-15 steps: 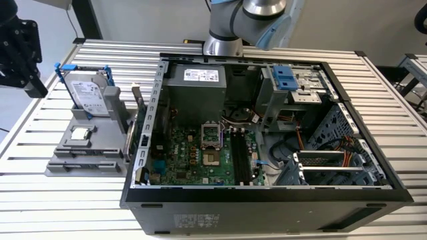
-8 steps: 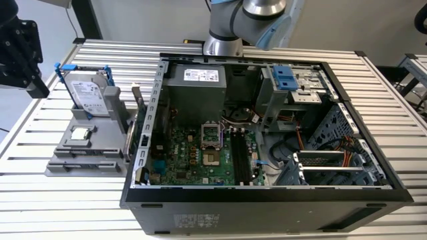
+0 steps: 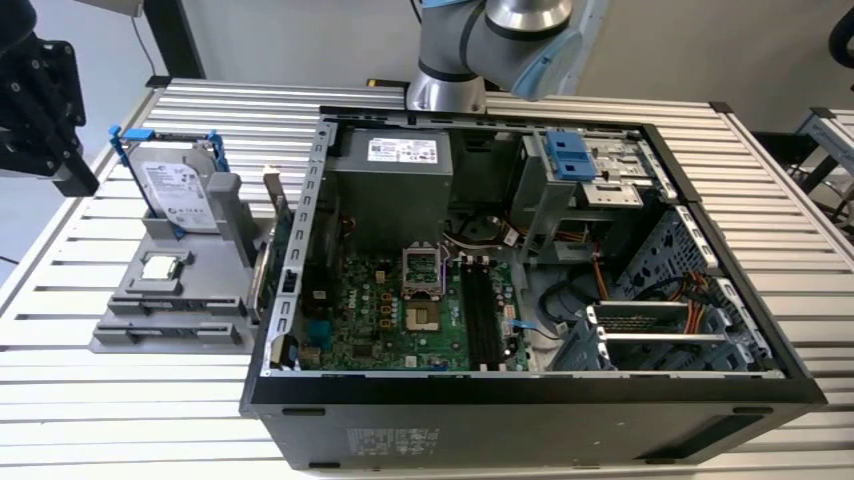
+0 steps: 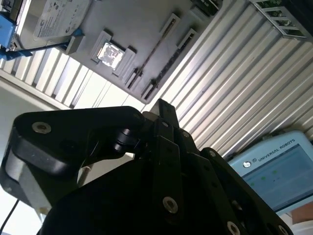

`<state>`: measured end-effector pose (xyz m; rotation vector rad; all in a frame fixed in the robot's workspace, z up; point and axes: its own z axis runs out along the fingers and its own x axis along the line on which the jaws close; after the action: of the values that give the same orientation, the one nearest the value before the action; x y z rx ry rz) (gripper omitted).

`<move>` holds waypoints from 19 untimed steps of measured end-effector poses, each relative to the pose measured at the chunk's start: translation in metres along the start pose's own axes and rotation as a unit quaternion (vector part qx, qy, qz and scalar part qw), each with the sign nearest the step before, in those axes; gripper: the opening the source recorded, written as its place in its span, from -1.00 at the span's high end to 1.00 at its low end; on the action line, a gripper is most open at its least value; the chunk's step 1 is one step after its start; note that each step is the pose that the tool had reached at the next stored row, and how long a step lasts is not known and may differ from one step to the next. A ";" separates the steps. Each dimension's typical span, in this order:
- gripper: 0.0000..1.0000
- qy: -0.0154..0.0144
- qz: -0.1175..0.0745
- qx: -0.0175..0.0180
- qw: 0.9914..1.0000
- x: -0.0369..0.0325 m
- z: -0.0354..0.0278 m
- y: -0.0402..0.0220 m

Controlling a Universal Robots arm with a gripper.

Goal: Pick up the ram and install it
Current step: 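Pick up the ram and move it above insertion slot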

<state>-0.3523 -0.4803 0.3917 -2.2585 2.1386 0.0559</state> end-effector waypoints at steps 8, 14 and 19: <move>-1.00 0.000 0.000 -0.001 1.000 -0.0001 0.0000 0.0000; -1.00 0.000 0.000 -0.002 1.000 0.0000 0.0004 -0.0001; -1.00 0.000 0.000 -0.002 1.000 0.0000 0.0012 0.0001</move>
<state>-0.3523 -0.4802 0.3905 -2.2600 2.1406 0.0598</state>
